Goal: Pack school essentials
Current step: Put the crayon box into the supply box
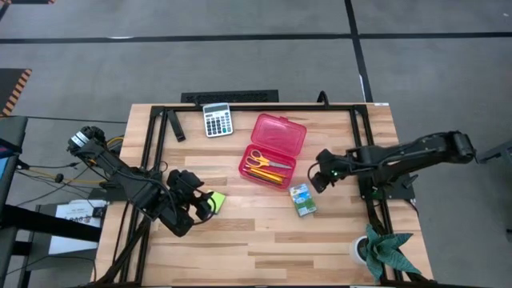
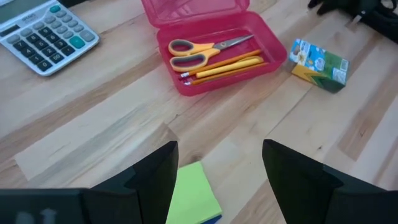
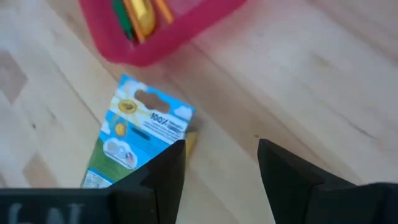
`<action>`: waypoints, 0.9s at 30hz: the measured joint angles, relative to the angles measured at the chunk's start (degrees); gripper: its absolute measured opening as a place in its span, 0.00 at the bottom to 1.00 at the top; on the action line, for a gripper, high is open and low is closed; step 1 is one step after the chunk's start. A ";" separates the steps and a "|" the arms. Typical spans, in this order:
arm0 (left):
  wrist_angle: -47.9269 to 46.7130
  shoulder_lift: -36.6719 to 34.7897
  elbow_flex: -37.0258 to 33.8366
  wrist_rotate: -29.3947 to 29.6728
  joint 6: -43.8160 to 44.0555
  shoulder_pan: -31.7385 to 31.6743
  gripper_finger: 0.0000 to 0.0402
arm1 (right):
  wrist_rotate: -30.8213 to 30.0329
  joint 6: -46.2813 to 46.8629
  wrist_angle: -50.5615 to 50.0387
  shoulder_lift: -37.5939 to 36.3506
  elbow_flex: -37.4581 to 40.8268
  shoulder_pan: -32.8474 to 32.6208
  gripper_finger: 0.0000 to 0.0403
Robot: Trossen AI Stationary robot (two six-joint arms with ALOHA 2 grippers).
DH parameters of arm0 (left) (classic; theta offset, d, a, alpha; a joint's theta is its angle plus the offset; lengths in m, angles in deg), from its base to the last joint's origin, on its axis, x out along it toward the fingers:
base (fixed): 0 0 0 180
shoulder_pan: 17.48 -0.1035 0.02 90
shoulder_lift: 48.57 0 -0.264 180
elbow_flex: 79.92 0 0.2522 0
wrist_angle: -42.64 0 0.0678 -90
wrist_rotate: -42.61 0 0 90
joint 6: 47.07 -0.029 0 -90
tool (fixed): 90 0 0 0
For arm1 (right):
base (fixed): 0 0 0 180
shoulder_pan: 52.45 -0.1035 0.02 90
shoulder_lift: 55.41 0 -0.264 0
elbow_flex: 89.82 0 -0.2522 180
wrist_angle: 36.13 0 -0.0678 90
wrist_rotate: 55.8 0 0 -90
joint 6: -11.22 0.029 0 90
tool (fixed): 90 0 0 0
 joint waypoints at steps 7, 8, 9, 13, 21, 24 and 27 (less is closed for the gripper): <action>0.19 0.01 0.00 0.12 2.81 -0.02 0.57 | 4.61 -1.68 17.28 2.31 8.24 2.73 0.52; 0.19 0.00 0.00 0.17 3.14 -0.02 0.57 | 4.95 -1.68 18.37 2.82 8.99 3.09 0.52; 0.17 0.01 0.00 0.18 3.32 -0.02 0.57 | 5.31 -1.73 19.00 3.37 9.61 3.38 0.52; 0.24 0.01 0.00 0.27 3.82 -0.02 0.57 | 6.11 -3.51 24.54 5.30 10.85 3.99 0.52; 0.34 0.02 0.00 0.26 4.84 -0.02 0.57 | 7.35 -4.69 31.08 10.21 11.02 3.97 0.52; 0.39 0.02 0.00 0.24 4.85 -0.02 0.57 | 7.68 -4.84 32.38 12.88 11.06 3.64 0.52; 0.37 0.00 0.00 0.24 4.82 -0.02 0.57 | 10.15 -6.03 36.77 15.16 11.06 3.40 0.52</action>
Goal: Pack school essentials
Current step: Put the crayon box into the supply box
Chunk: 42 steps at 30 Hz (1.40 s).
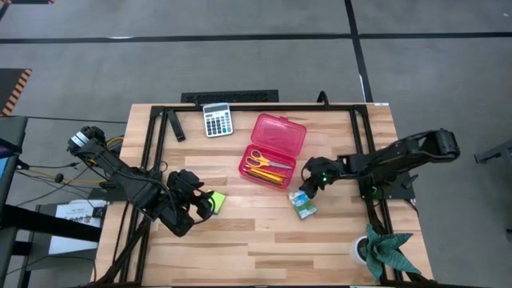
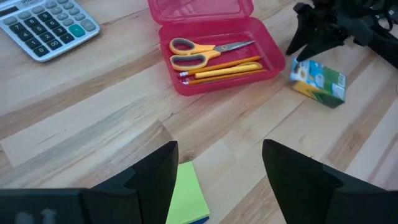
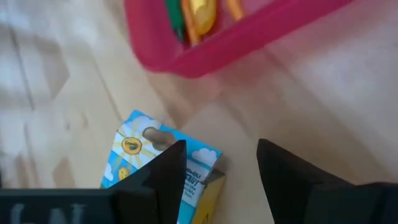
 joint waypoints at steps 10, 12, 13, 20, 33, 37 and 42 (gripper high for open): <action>-0.18 0.01 0.00 -0.42 -0.63 0.00 0.57 | 11.47 -2.67 4.19 2.26 0.00 0.33 0.44; -0.20 0.02 0.00 -0.42 -0.66 0.00 0.57 | 14.10 -2.62 5.71 2.24 0.00 0.93 0.46; -0.20 0.01 0.00 -0.39 -0.68 0.00 0.57 | 15.85 -2.58 6.73 2.24 0.00 1.18 0.47; -0.20 0.02 0.00 -0.15 -1.47 0.00 0.57 | 18.71 -2.07 6.68 2.31 -0.02 2.40 0.56; -0.20 0.00 0.00 0.45 -1.46 0.00 0.57 | 19.86 -4.67 6.62 2.48 -0.02 1.94 0.56; -0.22 0.02 0.00 1.18 -1.33 0.00 0.57 | 19.94 -4.66 7.28 2.48 -0.02 0.94 0.56; -0.22 0.01 0.00 1.22 -1.09 0.00 0.57 | 19.94 -4.72 7.51 3.38 -0.03 0.74 0.56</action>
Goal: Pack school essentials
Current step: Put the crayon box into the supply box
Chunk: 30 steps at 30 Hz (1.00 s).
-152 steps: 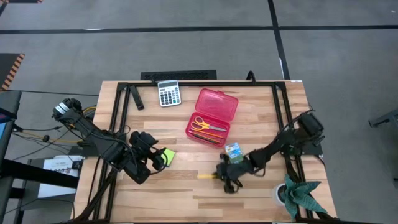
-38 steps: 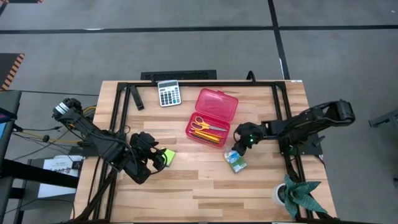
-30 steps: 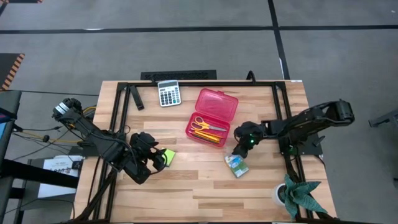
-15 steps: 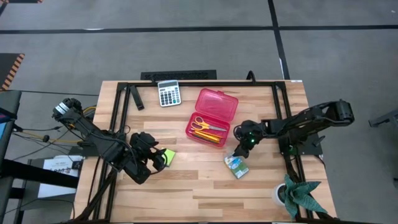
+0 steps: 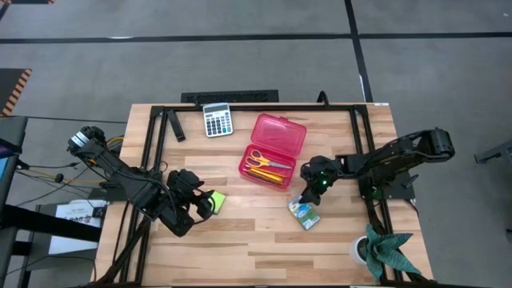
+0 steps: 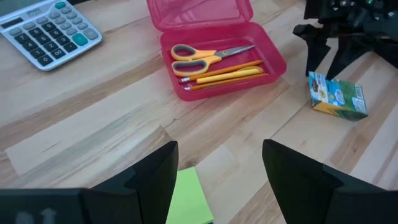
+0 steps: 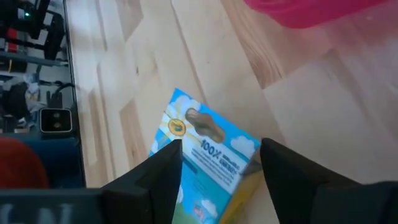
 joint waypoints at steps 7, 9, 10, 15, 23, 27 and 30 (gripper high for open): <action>0.00 0.00 0.00 0.04 0.04 0.00 0.57 | 0.34 -1.28 2.90 3.50 -0.02 -0.55 0.47; 0.00 0.01 0.00 0.04 0.04 0.00 0.57 | 0.34 -1.42 3.03 4.05 0.00 -0.76 0.41; 0.00 0.00 0.00 0.04 0.04 0.00 0.57 | 0.34 -1.44 3.33 4.32 -0.01 -0.76 0.38; -0.02 -0.01 0.00 0.02 0.02 0.00 0.57 | 0.56 -2.31 3.49 4.53 -0.04 -0.76 0.19; -0.02 0.00 0.00 0.04 0.00 0.00 0.57 | 1.44 -1.71 3.73 4.49 -0.08 -0.76 0.02; -0.02 -0.01 0.00 0.03 -0.02 0.00 0.57 | 2.51 0.46 3.45 3.66 -0.07 -0.76 0.01; -0.03 0.01 0.00 0.04 -0.04 0.00 0.57 | 2.53 4.09 3.34 1.61 0.03 -1.11 0.01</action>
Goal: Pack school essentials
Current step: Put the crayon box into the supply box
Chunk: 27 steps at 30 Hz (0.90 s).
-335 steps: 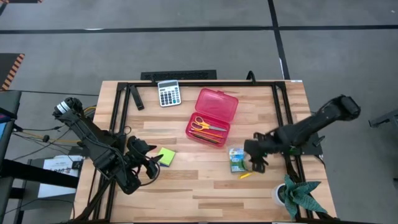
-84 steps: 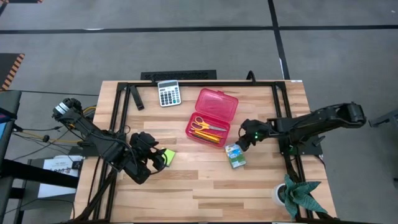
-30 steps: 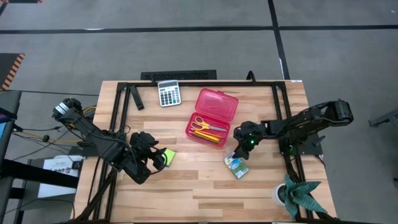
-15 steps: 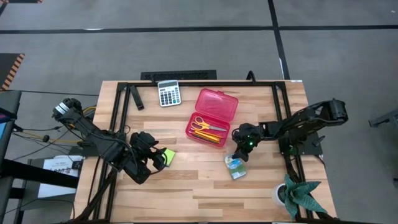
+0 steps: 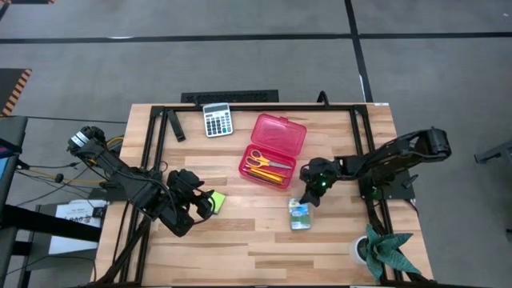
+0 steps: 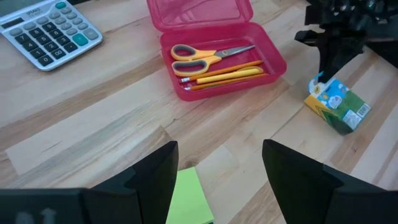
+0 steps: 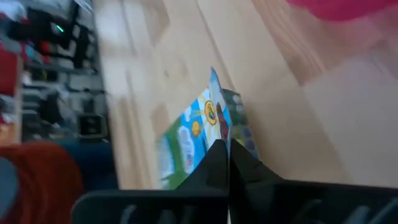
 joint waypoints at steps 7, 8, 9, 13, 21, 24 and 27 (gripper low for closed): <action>-0.65 0.00 0.00 0.00 -0.41 0.00 0.57 | -1.20 8.54 1.53 -7.71 0.00 0.07 0.00; -0.65 0.00 0.00 0.00 -0.66 0.02 0.57 | -1.28 9.45 1.53 -8.98 0.00 0.26 0.00; -0.66 -0.01 0.00 0.00 -1.05 0.02 0.57 | -1.42 10.23 1.92 -10.04 0.00 0.51 0.00; -0.65 -0.01 0.00 0.00 -2.02 0.02 0.57 | -2.89 13.70 3.89 -13.77 0.00 1.37 0.00; -0.65 0.00 0.00 0.06 -3.08 0.01 0.57 | -16.05 19.19 7.90 -18.46 -0.24 2.03 0.00; -0.65 0.00 0.00 0.28 -3.07 0.02 0.57 | -26.88 21.65 7.74 -18.83 -0.24 1.57 0.00; -0.65 0.00 0.00 0.31 -3.08 0.02 0.57 | -36.95 21.98 7.80 -18.84 -0.24 -0.32 0.00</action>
